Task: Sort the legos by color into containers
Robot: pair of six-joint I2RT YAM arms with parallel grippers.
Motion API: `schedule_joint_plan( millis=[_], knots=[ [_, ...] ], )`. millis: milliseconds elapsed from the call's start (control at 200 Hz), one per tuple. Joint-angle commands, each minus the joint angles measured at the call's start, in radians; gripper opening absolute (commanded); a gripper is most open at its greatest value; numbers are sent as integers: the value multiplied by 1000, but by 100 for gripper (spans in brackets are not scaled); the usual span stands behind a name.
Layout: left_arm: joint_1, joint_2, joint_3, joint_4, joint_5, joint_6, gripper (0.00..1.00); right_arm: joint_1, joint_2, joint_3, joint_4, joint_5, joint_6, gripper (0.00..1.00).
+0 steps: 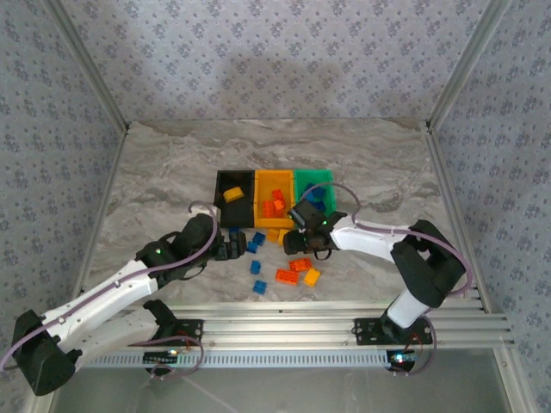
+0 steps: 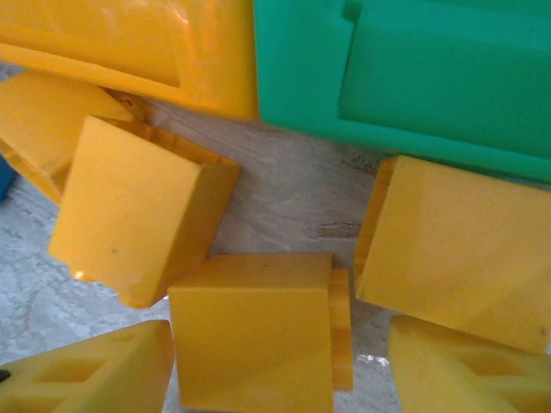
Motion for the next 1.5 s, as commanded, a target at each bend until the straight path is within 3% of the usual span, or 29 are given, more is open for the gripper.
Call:
schedule_joint_plan(
  millis=[0,275,565,665,850,1164,1259,1359,1494],
  knots=[
    [9,-9,-1,-25,-24,-11,100,-7,33,23,-3,15,-17,64],
    [14,-14,9,-36,-23,-10,99,-8,-13,5,-17,-1,-30,41],
    [18,-39,-5,-91,-97,-29,100,18,-218,73,-153,-48,-67,37],
    [20,-61,-20,-113,-132,-49,99,45,-174,195,-162,-84,-101,37],
    [30,-103,-43,-147,-156,-83,100,74,64,516,-153,-113,-149,38],
    [39,-192,-91,-196,-149,-107,99,64,484,982,-217,-179,-169,44],
    [47,-200,-94,-199,-151,-104,99,49,559,1068,-218,-196,-158,53],
    [53,-193,-89,-199,-153,-102,99,36,594,1125,-204,-209,-149,71],
    [74,-165,-78,-201,-158,-99,100,26,560,1124,-198,-215,-143,77]
  ],
)
